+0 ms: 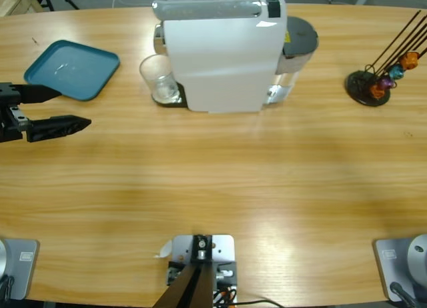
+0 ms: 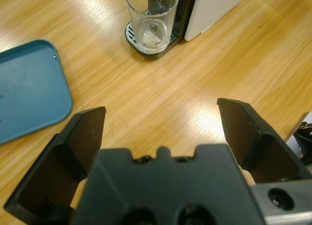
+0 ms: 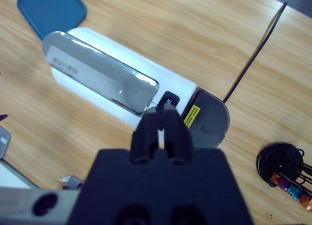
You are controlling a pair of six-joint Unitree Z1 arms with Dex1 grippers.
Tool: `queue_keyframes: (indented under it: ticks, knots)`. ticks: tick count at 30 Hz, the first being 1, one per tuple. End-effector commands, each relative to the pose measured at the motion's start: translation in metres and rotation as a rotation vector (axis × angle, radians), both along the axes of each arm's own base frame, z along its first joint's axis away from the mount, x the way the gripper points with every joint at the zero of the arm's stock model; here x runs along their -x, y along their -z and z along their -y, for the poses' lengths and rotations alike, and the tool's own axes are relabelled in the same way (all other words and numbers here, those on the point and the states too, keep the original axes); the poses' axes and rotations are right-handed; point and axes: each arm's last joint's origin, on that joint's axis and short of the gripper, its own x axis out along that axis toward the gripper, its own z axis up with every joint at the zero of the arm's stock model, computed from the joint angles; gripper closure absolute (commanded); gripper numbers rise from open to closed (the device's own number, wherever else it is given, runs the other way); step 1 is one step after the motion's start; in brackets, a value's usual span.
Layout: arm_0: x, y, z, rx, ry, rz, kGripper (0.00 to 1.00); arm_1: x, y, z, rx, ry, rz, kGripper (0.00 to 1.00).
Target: Pour coffee
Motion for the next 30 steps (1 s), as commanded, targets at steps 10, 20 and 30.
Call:
queue_keyframes:
  ticks: [10,20,30]
  knots:
    - [0.005,0.010,-0.002,-0.029,0.012,-0.013,0.000,-0.027,0.043,-0.014,0.059,0.029,-0.113,1.000]
    - [0.005,0.016,-0.001,-0.039,0.015,-0.029,0.000,-0.031,0.056,-0.018,0.061,0.019,-0.168,1.000]
    - [0.004,0.016,-0.001,-0.037,0.015,-0.030,0.000,-0.030,0.065,-0.016,0.095,0.031,-0.188,1.000]
